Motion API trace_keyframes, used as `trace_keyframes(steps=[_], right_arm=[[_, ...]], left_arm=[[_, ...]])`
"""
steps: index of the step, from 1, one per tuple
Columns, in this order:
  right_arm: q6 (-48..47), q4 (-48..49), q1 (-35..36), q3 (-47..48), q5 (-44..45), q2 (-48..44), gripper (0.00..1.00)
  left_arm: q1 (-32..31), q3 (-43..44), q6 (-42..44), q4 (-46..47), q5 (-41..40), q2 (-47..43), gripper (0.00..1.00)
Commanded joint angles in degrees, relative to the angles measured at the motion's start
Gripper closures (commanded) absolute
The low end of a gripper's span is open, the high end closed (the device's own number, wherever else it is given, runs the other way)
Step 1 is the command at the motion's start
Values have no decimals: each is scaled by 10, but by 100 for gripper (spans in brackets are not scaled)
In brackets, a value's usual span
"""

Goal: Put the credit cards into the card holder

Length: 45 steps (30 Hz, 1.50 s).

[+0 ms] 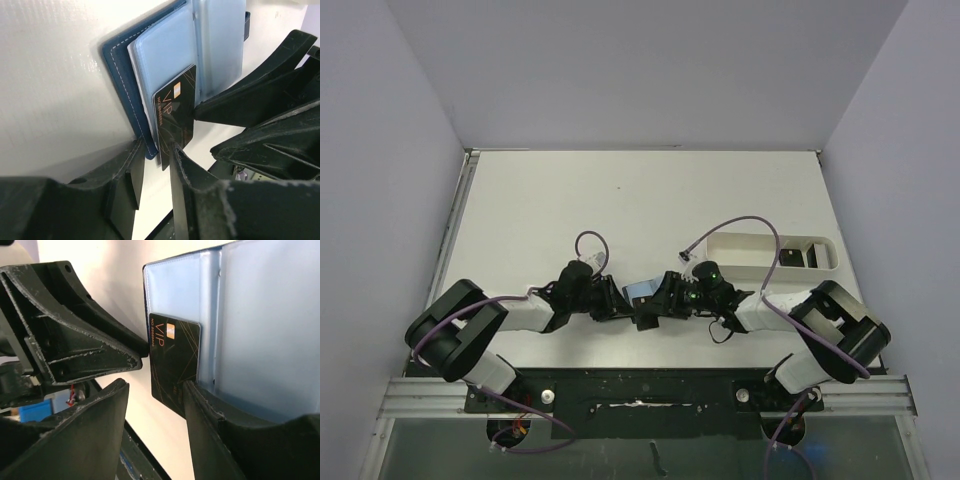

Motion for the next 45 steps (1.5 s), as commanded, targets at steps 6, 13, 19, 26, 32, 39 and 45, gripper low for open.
trace_keyframes(steps=[6,13,19,26,32,39,45], right_arm=[[-60,-121,22,64,88,0,52],[-65,-159,36,89,110,-14,53],[-79,-196,39,96,153,-40,53],[-70,-147,41,92,107,14,55],[-60,-80,39,75,64,23,69],[-46,-16,34,53,27,31,71],[-23,91,10,8,-30,12,71]], left_arm=[[-1,-17,-21,65,3,-10,68],[-1,-17,-26,73,0,-9,67],[-1,-14,-25,80,0,-10,67],[-1,-19,-30,91,-1,1,67],[-1,-19,-31,103,0,11,67],[-1,-17,-31,106,5,17,72],[-1,-26,-29,98,0,5,86]])
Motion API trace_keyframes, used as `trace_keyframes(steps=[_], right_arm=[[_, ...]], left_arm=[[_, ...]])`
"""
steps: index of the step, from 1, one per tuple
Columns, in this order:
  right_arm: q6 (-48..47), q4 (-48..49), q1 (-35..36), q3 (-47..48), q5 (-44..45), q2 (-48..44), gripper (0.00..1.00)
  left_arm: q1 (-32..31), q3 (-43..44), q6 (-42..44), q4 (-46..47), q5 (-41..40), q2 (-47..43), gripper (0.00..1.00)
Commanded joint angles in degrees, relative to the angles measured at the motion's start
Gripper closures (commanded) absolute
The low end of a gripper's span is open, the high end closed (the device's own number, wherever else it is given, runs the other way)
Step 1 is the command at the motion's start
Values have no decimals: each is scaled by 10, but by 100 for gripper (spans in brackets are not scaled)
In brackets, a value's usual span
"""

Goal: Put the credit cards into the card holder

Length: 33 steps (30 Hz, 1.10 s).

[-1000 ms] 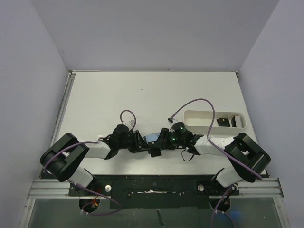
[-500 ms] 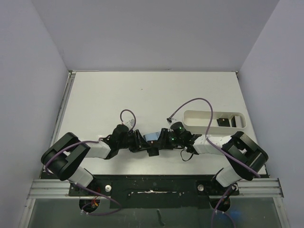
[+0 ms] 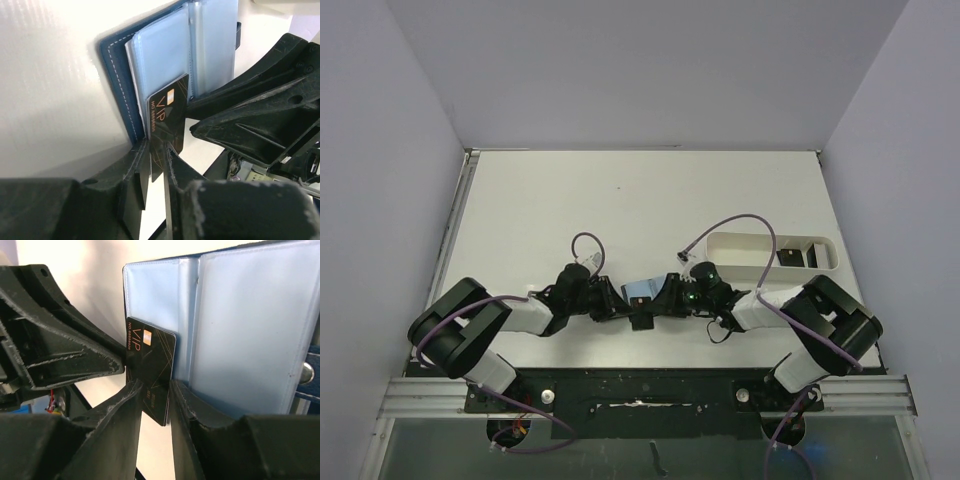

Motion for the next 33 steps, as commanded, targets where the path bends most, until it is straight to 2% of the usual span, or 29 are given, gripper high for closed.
trace_keyframes(steps=[1,7,10,16,24,28,33], right_arm=[[34,143,-8,-26,-85,-15,71],[70,246,-32,-68,-122,2,69],[86,297,-39,-80,-138,16,68],[89,296,-36,-56,-146,44,65],[107,322,-33,-47,-152,69,64],[107,317,-32,-50,-149,68,71],[108,319,-37,-64,-147,38,90]], left_arm=[[-3,-3,2,30,1,-6,88],[-3,-9,-3,30,3,-24,90],[-4,-10,-3,26,2,-33,83],[-3,-16,-5,33,5,-30,81],[-3,-21,-8,40,7,-29,87],[-3,-22,-8,40,7,-29,87],[0,-25,-10,33,0,-35,87]])
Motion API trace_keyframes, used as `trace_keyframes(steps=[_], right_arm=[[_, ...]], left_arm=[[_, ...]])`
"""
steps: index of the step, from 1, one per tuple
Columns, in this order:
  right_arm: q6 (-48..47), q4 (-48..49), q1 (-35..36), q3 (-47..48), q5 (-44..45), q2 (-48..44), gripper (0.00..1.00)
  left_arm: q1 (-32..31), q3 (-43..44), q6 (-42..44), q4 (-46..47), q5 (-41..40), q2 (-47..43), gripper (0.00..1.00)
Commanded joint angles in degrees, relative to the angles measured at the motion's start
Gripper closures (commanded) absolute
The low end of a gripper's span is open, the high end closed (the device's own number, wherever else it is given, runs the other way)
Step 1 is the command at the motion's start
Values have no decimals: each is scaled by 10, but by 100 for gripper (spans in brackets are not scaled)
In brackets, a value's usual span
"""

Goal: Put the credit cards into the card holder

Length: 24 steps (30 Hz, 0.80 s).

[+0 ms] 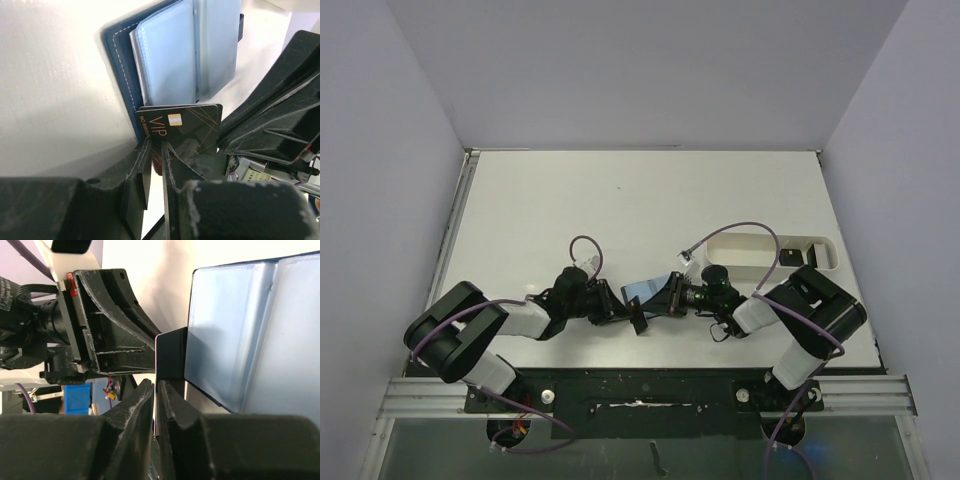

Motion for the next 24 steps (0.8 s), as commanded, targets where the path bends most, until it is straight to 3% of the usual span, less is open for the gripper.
trace_keyframes(steps=[1,4,9,12,16,19,24], right_arm=[[-5,32,-3,-2,1,-43,93],[-30,-31,-3,-2,24,-74,100],[-52,-70,3,15,29,-57,100],[-70,-117,-1,32,36,-60,86],[-144,-308,22,90,135,-108,67],[-164,-393,42,121,191,-115,64],[-161,-401,50,131,200,-78,63]], left_arm=[[3,-3,0,23,-3,-21,87],[7,-3,6,14,-8,-26,87],[11,-3,7,18,-5,-18,86],[10,-1,8,10,-6,-18,85],[11,4,12,-16,-12,-31,82],[11,4,6,-18,-13,-39,75],[11,-4,-4,-4,-16,-37,65]])
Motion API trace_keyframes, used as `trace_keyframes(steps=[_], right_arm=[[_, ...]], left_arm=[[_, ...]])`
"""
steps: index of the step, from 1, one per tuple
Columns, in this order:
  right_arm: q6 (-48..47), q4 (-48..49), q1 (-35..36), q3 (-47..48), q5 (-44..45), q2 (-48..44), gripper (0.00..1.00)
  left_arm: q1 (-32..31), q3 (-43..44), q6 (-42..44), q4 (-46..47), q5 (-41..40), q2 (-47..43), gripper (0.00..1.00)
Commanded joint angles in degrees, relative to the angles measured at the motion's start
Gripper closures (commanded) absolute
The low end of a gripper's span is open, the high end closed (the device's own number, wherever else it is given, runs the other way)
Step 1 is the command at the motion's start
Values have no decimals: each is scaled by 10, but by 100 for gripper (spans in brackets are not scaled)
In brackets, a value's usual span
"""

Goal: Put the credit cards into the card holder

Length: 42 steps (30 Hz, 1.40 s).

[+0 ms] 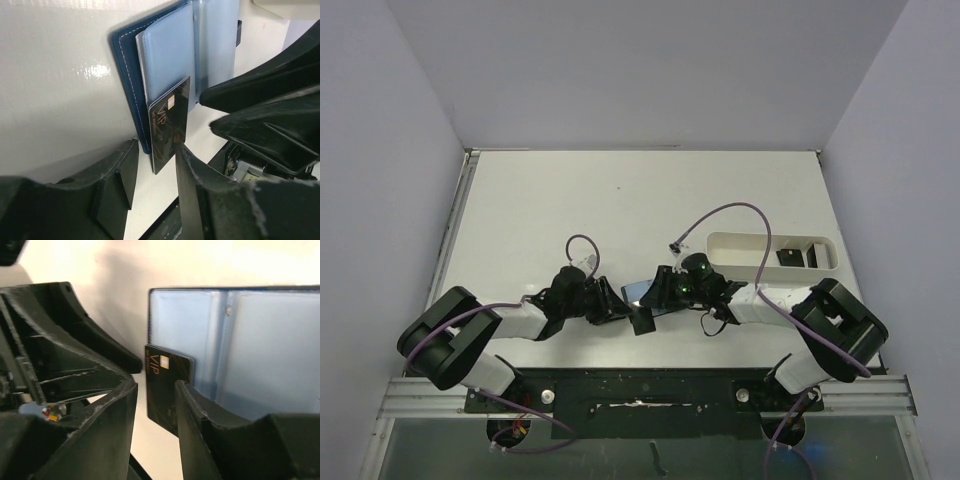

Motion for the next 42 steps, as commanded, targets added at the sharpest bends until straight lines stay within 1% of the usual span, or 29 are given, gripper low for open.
trace_keyframes(steps=[1,9,13,20,21,24,30,35,38,42], right_arm=[[-22,-50,9,15,40,25,65],[8,-1,21,5,18,55,72],[19,25,21,-2,3,61,75],[29,61,21,-19,-20,67,83],[29,66,21,-21,-23,66,84],[29,108,17,-34,-49,56,85],[37,183,-14,-72,-107,20,77],[37,191,-52,-104,-140,-27,71],[22,171,-55,-105,-142,-65,65],[17,168,-56,-97,-166,-98,54]], left_arm=[[3,-3,-6,28,-6,-8,65],[-1,-13,-26,79,5,25,64],[-5,-9,-30,88,5,29,65],[-8,-10,-35,93,2,17,75],[-10,-10,-35,93,2,14,78],[-11,-11,-34,86,-5,2,89],[-11,-24,-33,63,-3,-38,100],[-12,-32,-33,26,12,-113,100],[-13,-37,-30,-8,3,-173,100],[-12,-44,-29,7,12,-234,100]])
